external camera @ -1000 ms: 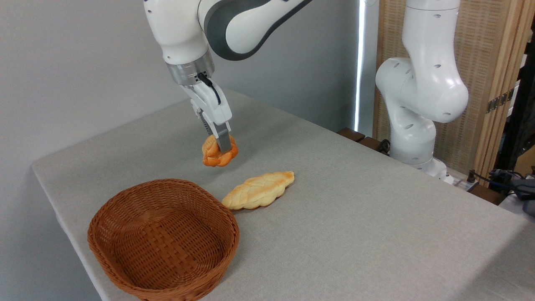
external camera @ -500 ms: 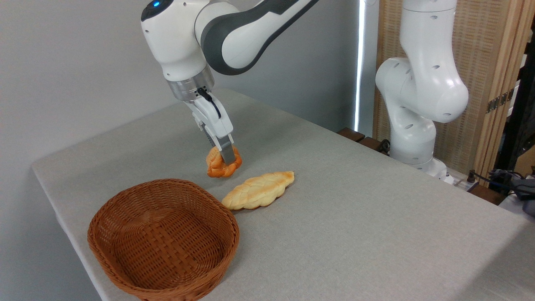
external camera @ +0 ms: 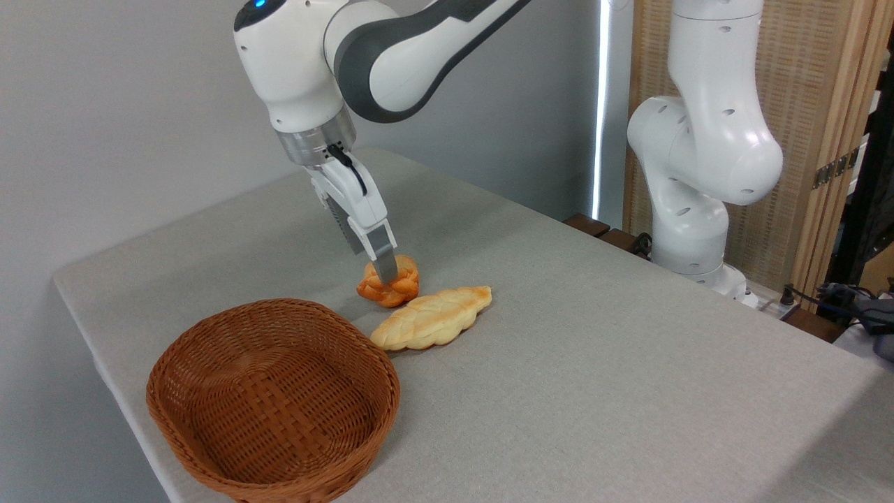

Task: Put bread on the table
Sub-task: 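Carry the bun beside the golden roll and lower it onto the table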

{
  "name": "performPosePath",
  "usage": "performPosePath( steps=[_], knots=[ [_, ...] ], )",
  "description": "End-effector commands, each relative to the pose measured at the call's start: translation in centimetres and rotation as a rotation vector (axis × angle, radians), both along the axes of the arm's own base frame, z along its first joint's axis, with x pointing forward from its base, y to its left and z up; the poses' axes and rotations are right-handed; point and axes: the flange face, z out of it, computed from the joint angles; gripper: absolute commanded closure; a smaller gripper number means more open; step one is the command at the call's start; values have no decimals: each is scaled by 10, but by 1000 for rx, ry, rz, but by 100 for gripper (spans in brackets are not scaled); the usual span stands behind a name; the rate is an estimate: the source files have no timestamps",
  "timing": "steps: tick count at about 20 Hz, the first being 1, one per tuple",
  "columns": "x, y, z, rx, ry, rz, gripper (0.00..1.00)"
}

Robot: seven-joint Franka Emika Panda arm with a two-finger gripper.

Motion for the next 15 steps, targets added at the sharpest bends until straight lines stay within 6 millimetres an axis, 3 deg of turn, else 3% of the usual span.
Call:
performPosePath(
  steps=[1, 3, 8, 11, 15],
  knots=[
    [15, 15, 39, -16, -88, 28, 0],
    [28, 36, 60, -24, -131, 68, 0],
    [44, 64, 86, 21, -204, 96, 0],
    [52, 96, 90, 30, -214, 151, 0],
    [59, 107, 93, 24, -254, 176, 0]
  ],
)
